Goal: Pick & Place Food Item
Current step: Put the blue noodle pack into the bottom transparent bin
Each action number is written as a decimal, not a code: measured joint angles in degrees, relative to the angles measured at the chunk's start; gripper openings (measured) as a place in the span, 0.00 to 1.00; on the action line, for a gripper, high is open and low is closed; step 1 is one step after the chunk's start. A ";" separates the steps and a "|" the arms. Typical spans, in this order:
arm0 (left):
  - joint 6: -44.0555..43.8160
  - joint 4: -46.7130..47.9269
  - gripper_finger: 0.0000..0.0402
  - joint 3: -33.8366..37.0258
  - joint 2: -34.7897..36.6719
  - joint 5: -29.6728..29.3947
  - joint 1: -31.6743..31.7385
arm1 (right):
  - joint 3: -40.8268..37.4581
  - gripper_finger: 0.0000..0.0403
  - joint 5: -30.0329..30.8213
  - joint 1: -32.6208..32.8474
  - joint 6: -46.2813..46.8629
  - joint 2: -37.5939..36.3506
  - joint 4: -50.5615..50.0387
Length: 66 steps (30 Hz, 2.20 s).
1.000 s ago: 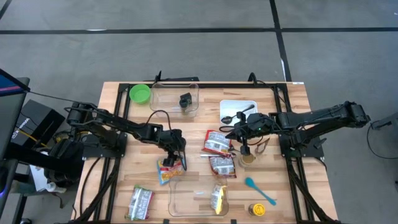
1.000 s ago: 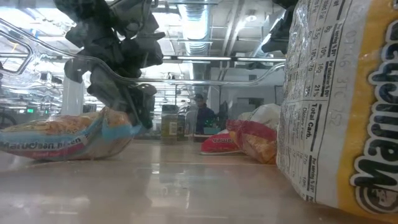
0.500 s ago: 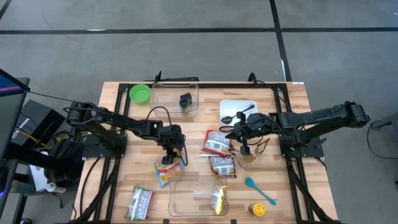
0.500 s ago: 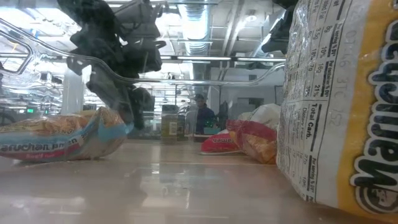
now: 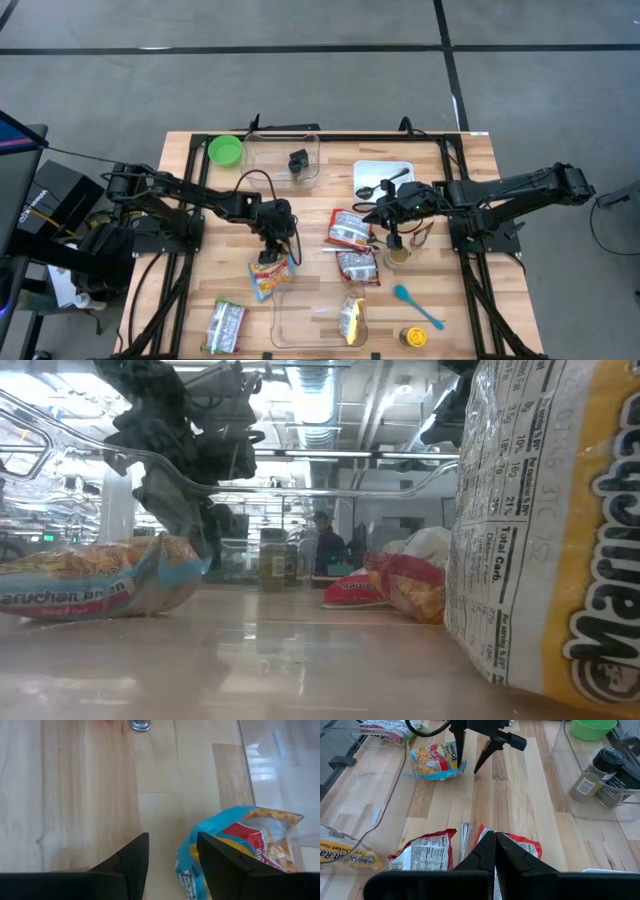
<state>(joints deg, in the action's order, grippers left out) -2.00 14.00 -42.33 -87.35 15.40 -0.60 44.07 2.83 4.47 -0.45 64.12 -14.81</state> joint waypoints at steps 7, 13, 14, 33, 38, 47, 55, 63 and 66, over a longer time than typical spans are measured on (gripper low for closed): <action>-0.04 0.15 0.40 0.00 -0.01 0.97 -0.09 | -0.01 0.00 0.00 0.00 0.00 -0.01 0.00; -0.58 0.17 0.40 0.00 0.00 4.57 0.11 | 0.00 0.00 0.00 0.00 0.00 0.00 0.00; -1.23 0.17 0.40 0.00 0.00 4.57 0.11 | -0.01 0.00 0.00 0.00 0.01 -0.01 0.00; -1.51 2.11 0.40 0.00 0.00 4.58 0.11 | -0.01 0.00 0.00 0.00 0.02 -0.01 0.00; -1.51 3.35 0.40 0.00 0.00 4.09 0.11 | -0.01 0.00 0.00 0.00 0.02 0.00 0.00; -1.49 4.22 0.36 0.00 0.00 3.98 0.11 | -0.01 0.00 0.00 0.00 0.02 -0.02 -0.02; -1.49 4.24 0.18 0.00 0.00 3.91 0.11 | -0.01 0.00 0.00 0.00 0.02 -0.01 -0.02; -1.50 4.24 0.02 0.00 0.00 3.89 0.11 | -0.01 0.00 0.00 0.00 0.03 0.00 -0.01; -1.49 4.22 0.01 0.00 0.00 3.89 0.11 | -0.01 0.00 0.00 0.00 0.02 -0.01 -0.02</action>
<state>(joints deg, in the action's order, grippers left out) -3.49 18.22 -42.33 -87.35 19.29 -0.49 44.05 2.83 4.47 -0.43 64.11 -14.82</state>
